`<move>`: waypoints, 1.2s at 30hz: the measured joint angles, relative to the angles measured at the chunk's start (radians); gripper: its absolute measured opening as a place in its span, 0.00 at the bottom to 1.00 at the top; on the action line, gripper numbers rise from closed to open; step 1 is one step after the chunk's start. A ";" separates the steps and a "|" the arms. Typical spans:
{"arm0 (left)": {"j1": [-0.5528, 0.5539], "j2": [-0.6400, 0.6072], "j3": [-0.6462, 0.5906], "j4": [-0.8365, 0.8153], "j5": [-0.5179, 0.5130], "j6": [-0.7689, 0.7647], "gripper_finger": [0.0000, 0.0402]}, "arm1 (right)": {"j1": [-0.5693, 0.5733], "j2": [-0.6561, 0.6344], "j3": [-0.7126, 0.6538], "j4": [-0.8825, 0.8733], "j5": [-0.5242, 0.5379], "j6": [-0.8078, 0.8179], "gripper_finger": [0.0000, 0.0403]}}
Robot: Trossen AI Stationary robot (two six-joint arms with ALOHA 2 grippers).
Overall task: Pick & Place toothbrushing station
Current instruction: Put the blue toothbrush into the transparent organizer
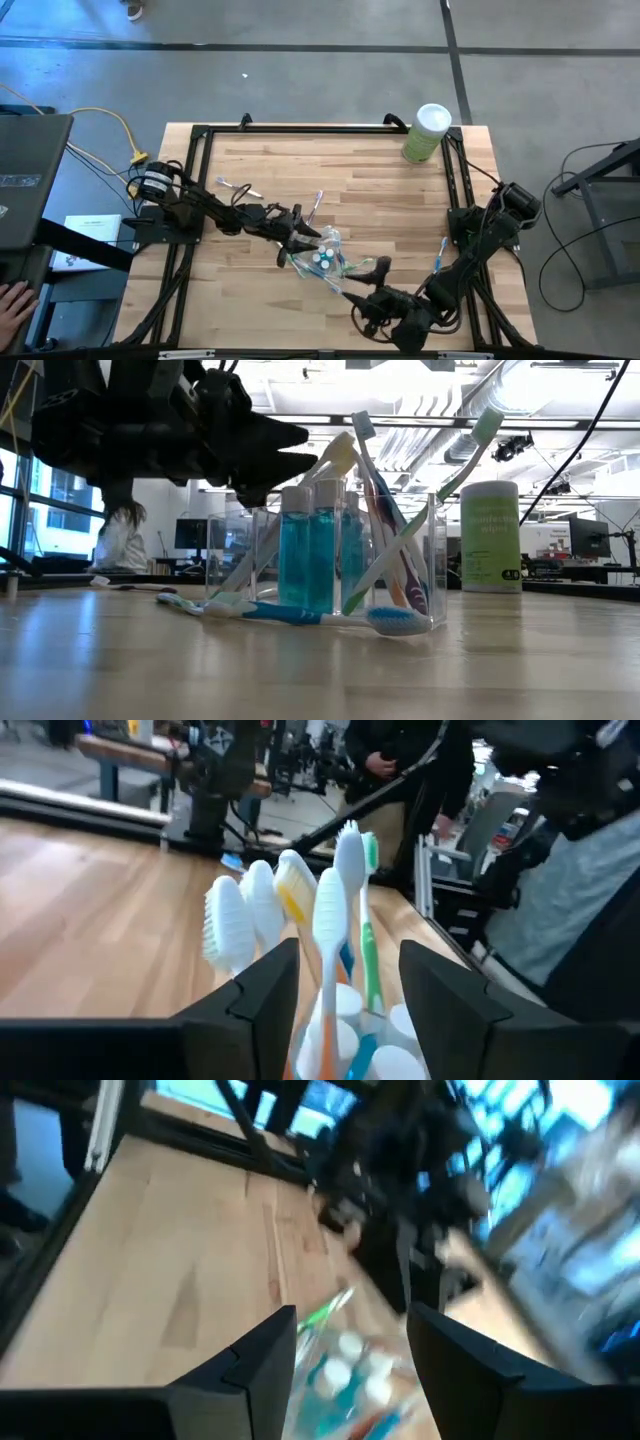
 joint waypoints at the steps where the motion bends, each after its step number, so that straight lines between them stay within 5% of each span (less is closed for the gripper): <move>1: 0.004 -0.013 0.000 -0.020 0.019 -0.014 0.42 | 0.008 -0.014 0.000 -0.053 -0.001 0.104 0.45; 8: 0.017 -0.170 -0.001 -0.234 0.115 -0.030 0.43 | 0.036 -0.096 0.002 -0.612 -0.255 1.057 0.45; 15: -0.003 -0.373 -0.002 -0.513 0.113 -0.016 0.43 | 0.002 -0.089 -0.002 -1.135 -0.597 1.739 0.45; 21: -0.050 -0.464 -0.002 -0.696 0.114 -0.031 0.43 | -0.059 -0.088 -0.108 -1.217 -0.814 1.883 0.45; 27: -0.091 -0.485 -0.002 -0.791 0.114 -0.024 0.43 | -0.107 -0.093 -0.278 -1.081 -0.981 1.928 0.45; 36: -0.123 -0.485 -0.002 -0.877 0.114 -0.012 0.43 | -0.146 -0.097 -0.449 -0.973 -1.077 2.006 0.45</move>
